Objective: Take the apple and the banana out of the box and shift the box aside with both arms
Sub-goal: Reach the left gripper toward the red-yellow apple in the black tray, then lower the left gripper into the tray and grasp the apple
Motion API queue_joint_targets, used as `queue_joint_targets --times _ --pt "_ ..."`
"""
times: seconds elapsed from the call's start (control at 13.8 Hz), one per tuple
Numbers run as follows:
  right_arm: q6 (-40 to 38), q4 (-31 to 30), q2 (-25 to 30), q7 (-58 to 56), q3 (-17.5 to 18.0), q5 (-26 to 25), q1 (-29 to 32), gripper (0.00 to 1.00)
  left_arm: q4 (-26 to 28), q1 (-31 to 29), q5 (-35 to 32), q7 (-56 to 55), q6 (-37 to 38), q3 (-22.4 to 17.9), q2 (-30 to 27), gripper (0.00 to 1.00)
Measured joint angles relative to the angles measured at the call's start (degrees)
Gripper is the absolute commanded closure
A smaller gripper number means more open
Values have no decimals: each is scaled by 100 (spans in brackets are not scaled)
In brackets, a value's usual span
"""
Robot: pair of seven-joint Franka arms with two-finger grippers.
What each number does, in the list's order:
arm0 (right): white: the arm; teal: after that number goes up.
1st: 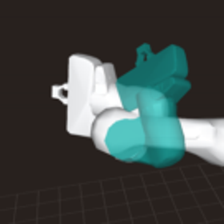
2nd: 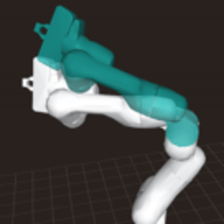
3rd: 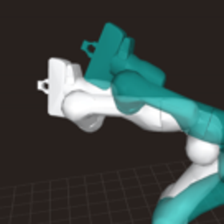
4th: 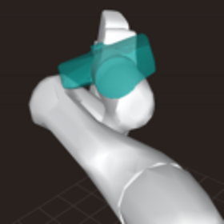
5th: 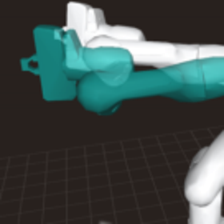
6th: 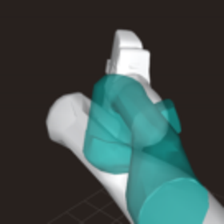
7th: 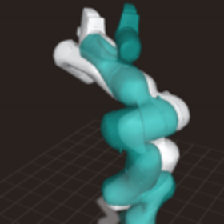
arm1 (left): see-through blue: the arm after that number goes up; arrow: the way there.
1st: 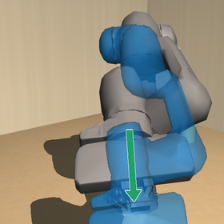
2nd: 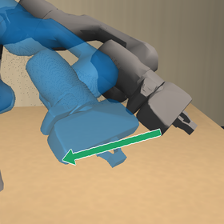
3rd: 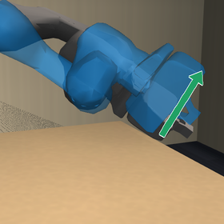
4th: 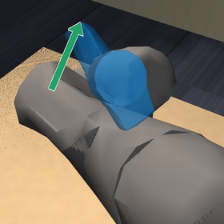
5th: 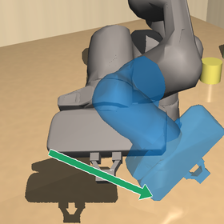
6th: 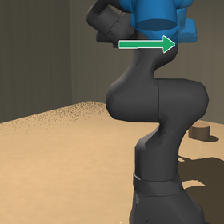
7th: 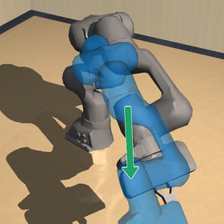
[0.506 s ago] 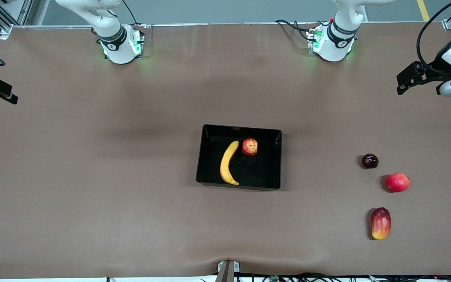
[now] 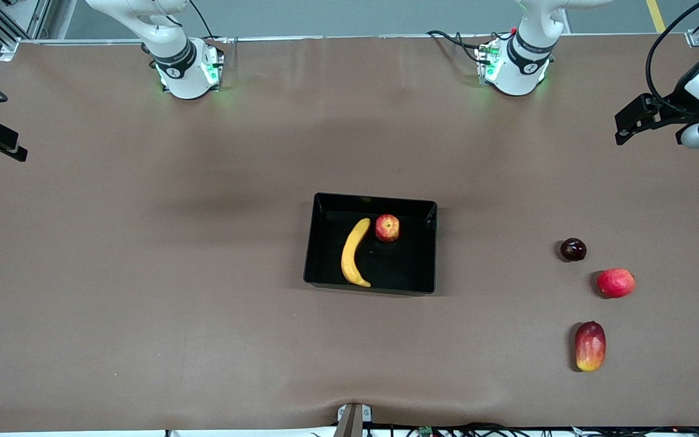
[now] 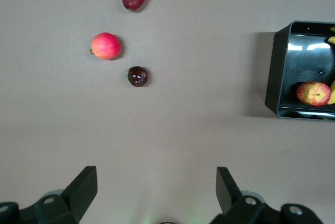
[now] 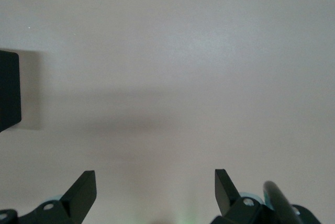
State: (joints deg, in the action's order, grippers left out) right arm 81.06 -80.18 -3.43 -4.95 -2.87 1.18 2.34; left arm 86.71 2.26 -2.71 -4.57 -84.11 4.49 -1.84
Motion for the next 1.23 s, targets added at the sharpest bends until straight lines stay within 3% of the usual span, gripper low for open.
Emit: queue_joint_targets --times 0.36,0.58,0.87,1.23 --pt "5 1 0 0 -3 0 7 0 -6 39 0 -328 -16 257 241 0" --pt "6 2 0 0 -9 0 18 0 10 81 0 -1163 -361 910 780 0" --pt "6 3 0 0 -11 0 23 0 111 153 -4 -1805 -1421 1650 1609 0" --pt "7 3 0 0 -13 0 32 0 232 722 -57 -2092 -2308 1714 2582 0"
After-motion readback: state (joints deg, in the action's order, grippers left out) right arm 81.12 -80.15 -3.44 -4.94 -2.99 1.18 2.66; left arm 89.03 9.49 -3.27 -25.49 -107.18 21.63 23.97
